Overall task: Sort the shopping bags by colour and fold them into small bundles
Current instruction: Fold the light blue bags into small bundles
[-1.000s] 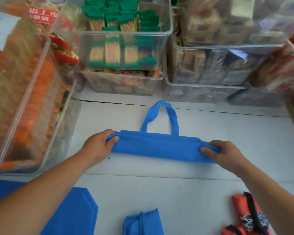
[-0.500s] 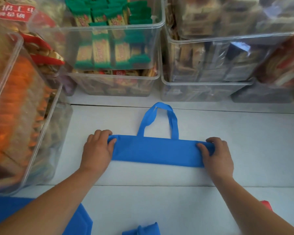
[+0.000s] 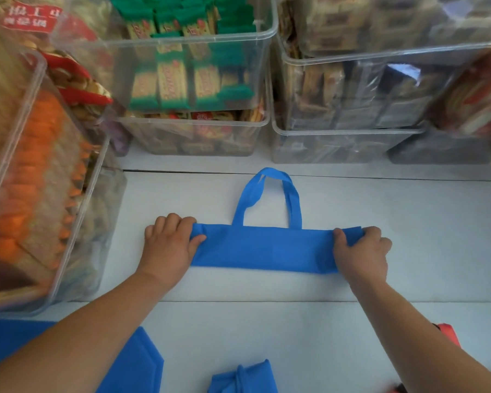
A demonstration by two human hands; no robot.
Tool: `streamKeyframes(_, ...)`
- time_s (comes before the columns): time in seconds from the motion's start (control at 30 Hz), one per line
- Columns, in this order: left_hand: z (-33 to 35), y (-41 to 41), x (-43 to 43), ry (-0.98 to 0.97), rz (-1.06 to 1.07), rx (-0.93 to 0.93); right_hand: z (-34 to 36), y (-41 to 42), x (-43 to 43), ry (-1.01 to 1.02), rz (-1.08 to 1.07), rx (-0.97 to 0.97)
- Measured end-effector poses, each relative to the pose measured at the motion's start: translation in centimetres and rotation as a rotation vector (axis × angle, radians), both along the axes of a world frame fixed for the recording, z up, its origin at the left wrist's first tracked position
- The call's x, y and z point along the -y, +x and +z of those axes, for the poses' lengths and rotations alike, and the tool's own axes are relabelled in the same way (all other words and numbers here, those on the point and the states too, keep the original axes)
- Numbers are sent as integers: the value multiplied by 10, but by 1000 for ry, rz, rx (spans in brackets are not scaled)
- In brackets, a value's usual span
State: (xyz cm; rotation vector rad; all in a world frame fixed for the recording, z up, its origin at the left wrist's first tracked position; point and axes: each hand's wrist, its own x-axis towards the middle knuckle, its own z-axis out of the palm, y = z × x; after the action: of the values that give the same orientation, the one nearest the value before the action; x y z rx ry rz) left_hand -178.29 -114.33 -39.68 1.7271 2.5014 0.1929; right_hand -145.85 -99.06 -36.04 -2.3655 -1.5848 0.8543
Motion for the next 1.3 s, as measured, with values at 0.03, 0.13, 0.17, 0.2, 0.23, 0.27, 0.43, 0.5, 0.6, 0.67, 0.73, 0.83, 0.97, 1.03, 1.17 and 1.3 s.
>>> streamKeyframes(0.03, 3, 2, -1, -19, -2, 17, 3, -1, -1, -8, -38, -64)
streamKeyframes(0.13, 12, 7, -8, -89, 65, 179, 11, -1, -3, -1, -130, -256)
streamKeyframes(0.17, 17, 8, -11, -116, 108, 247, 15, -1, -4, 18, -161, -318)
streamKeyframes(0.2, 22, 10, -15, -135, 154, 310, 21, -1, -3, 42, -187, -372)
streamKeyframes(0.23, 27, 11, -18, -158, 199, 367, 28, -2, -2, 74, -199, -416)
streamKeyframes(0.27, 34, 11, -21, -188, 239, 413, 35, -2, 0, 112, -192, -451)
streamKeyframes(0.43, 79, 14, 6, -332, 322, 506, 79, -10, 11, 238, -8, -435)
streamKeyframes(0.5, 97, 16, 41, -346, 349, 580, 93, -22, 19, 233, 100, -379)
streamKeyframes(0.6, 109, 19, 110, -276, 481, 729, 104, -50, 41, 182, 305, -371)
streamKeyframes(0.67, 109, 24, 159, -181, 599, 855, 100, -71, 57, 159, 432, -360)
streamKeyframes(0.73, 108, 32, 201, -116, 691, 905, 90, -94, 74, 93, 471, -380)
streamKeyframes(0.83, 103, 46, 248, -14, 739, 983, 66, -120, 93, 22, 450, -419)
streamKeyframes(0.97, 81, 70, 285, 84, 779, 962, 34, -146, 106, -6, 574, -350)
streamKeyframes(1.03, 67, 81, 290, 112, 771, 943, 20, -156, 108, 121, 700, -137)
streamKeyframes(1.17, 47, 96, 291, 173, 800, 871, 8, -162, 124, 463, 1028, 301)
streamKeyframes(1.3, 41, 104, 288, 210, 863, 890, 3, -150, 168, 287, 1175, 410)
